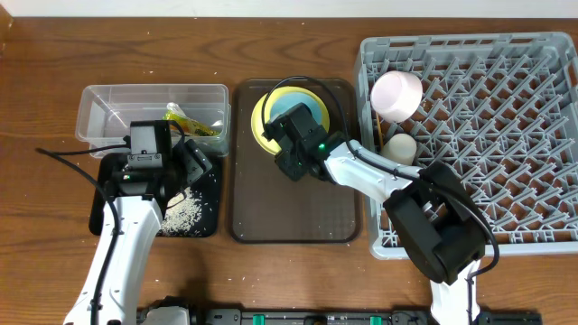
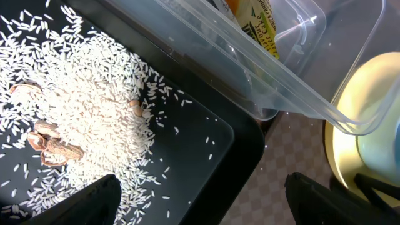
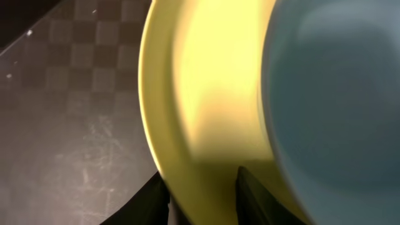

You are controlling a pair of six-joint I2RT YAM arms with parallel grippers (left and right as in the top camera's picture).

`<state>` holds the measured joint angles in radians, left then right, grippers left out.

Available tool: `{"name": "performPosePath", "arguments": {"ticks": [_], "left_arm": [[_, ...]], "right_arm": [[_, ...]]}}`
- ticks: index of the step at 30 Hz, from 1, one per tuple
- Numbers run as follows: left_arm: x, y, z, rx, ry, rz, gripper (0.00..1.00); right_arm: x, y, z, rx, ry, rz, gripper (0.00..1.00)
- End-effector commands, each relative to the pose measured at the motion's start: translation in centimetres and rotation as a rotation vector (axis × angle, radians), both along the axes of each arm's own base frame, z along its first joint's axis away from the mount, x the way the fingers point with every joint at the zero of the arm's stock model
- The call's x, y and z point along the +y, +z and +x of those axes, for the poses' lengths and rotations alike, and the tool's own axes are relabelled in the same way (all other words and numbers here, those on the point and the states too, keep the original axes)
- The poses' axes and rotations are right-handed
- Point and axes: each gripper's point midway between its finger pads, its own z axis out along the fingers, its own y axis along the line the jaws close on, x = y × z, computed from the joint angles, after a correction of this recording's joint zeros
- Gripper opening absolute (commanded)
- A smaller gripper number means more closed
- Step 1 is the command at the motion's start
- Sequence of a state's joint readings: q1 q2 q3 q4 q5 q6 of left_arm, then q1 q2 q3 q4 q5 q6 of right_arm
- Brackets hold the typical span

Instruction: Sort waste into correct bins and load items into the dishwasher rack

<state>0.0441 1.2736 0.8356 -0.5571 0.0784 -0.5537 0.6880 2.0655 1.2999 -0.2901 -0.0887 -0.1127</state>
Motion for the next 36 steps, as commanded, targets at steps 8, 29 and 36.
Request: {"name": "performPosePath", "arguments": {"ticks": [8,29,36], "left_arm": [[0.3,0.0,-0.2,0.0,0.013,0.008,0.87],[0.3,0.0,-0.2,0.0,0.013,0.008,0.87],[0.3,0.0,-0.2,0.0,0.013,0.008,0.87]], "right_arm": [[1.5,-1.6,-6.1,0.19,0.102,-0.014,0.33],[3.8,8.7,-6.5,0.03,0.149,0.106,0.36],[1.5,10.8,-4.7,-0.091,0.061,0.021,0.32]]}}
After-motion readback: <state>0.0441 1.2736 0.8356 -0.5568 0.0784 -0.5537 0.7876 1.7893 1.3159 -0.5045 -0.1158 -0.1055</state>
